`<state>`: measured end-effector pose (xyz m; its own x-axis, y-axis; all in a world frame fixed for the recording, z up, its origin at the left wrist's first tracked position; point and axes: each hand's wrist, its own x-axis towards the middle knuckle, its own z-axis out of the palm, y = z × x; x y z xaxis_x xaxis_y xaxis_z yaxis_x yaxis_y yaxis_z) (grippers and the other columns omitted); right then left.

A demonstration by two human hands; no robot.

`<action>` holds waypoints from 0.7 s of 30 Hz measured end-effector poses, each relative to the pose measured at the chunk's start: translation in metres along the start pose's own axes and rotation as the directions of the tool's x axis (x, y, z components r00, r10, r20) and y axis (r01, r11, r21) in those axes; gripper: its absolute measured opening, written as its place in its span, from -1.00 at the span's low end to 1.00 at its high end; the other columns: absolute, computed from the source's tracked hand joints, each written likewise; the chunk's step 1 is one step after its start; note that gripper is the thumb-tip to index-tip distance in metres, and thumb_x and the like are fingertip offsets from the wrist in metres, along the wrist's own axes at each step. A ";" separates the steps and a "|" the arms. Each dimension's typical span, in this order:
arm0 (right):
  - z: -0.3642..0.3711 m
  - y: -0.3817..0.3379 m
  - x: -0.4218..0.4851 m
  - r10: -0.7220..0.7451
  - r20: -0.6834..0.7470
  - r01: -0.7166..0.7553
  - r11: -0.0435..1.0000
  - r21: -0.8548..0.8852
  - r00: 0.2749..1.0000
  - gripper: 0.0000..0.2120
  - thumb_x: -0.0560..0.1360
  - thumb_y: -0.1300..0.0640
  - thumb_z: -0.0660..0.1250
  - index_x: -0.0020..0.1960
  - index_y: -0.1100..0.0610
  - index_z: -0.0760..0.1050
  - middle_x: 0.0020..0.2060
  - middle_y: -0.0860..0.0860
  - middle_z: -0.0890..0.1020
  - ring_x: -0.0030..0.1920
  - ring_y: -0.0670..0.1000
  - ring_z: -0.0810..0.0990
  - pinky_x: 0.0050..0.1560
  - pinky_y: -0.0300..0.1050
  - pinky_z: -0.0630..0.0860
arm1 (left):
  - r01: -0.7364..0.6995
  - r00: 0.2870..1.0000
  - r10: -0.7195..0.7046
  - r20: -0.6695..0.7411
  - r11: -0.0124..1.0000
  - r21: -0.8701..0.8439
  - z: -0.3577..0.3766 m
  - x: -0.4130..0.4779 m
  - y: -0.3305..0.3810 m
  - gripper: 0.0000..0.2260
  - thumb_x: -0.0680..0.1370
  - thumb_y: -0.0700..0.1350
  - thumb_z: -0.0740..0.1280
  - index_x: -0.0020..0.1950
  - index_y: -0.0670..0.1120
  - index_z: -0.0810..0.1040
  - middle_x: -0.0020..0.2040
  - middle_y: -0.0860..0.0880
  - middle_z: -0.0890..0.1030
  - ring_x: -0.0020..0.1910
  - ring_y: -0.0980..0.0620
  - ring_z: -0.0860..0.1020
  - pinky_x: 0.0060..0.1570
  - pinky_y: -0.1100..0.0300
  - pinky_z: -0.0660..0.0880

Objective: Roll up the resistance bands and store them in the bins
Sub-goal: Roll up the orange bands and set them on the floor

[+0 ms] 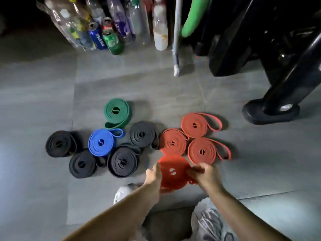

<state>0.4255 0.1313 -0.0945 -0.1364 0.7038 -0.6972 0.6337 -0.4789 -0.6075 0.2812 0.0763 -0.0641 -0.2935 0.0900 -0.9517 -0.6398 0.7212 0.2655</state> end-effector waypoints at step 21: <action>0.038 0.059 0.029 -0.038 -0.109 0.002 0.950 -0.311 0.993 -0.80 0.35 0.02 0.45 -0.10 0.10 0.56 -0.21 0.04 0.68 -0.09 0.14 0.62 -0.19 -0.09 0.46 | -0.182 0.983 0.172 0.061 0.899 0.398 -0.015 0.074 -0.024 -0.73 0.53 -0.23 0.17 -0.06 0.07 0.60 -0.08 0.01 0.65 -0.13 -0.06 0.64 -0.34 0.16 0.53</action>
<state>0.4302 0.1038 -0.1655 -0.0762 0.7743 -0.6282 0.8388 -0.2908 -0.4603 0.2646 0.0553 -0.1387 -0.3550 0.2546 -0.8996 -0.2389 0.9056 0.3505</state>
